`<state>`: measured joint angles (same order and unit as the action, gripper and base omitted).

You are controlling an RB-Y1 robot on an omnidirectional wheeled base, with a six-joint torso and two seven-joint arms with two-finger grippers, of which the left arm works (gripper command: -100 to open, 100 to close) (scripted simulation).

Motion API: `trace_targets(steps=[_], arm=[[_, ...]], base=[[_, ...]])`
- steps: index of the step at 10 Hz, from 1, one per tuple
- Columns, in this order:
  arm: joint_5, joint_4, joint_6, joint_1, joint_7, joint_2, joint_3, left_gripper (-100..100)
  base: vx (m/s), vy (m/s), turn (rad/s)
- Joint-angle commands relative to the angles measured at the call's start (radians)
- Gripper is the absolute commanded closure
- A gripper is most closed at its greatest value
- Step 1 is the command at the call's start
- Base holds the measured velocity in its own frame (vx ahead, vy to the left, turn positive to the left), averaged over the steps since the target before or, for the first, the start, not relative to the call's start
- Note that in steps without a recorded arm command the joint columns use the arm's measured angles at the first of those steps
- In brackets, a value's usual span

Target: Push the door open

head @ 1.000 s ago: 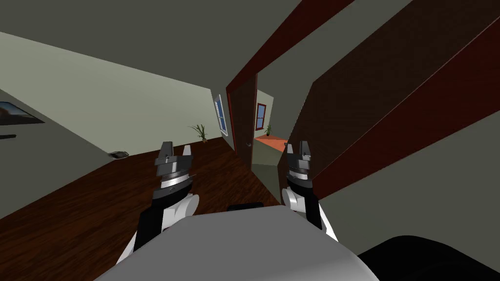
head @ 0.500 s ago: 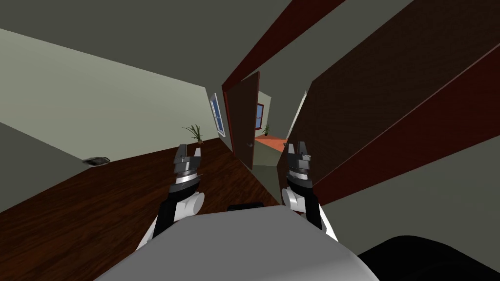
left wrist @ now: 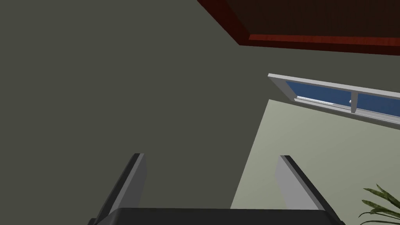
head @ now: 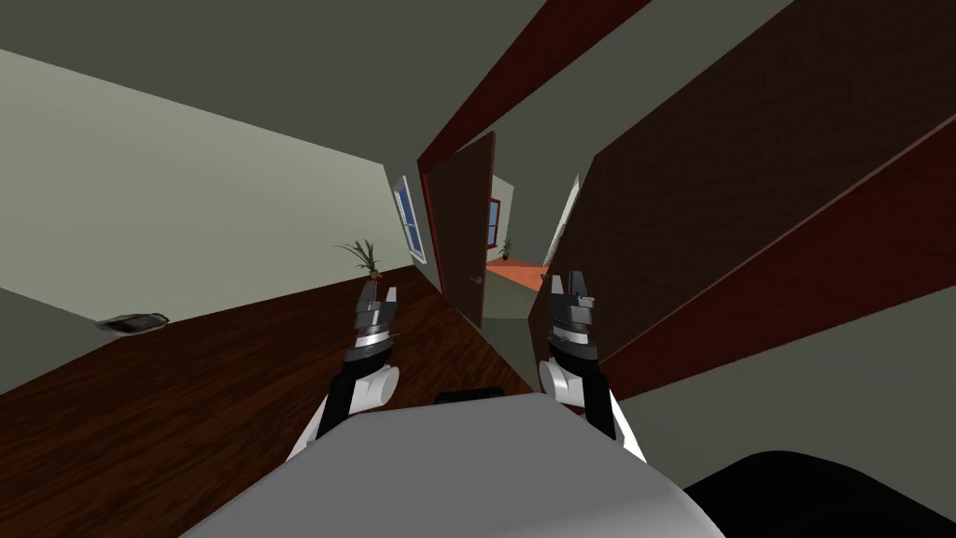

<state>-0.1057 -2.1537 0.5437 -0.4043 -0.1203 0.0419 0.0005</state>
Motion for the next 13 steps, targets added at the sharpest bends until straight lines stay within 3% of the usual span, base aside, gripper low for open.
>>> trace_targets(steps=[1,5,6,13], arm=[[0.005,0.042,0.01,0.01,0.003,0.003,-0.017,-100],[0.013,0.146,0.026,0.044,0.018,0.016,-0.05,-100],[0.013,0.149,0.026,0.044,0.018,0.016,-0.05,-100],[0.029,0.355,0.057,0.11,0.046,0.033,-0.116,-100]], base=[[0.103,0.044,-0.082],[0.089,0.049,-0.09],[0.054,0.034,-0.038],[0.081,0.059,-0.101]])
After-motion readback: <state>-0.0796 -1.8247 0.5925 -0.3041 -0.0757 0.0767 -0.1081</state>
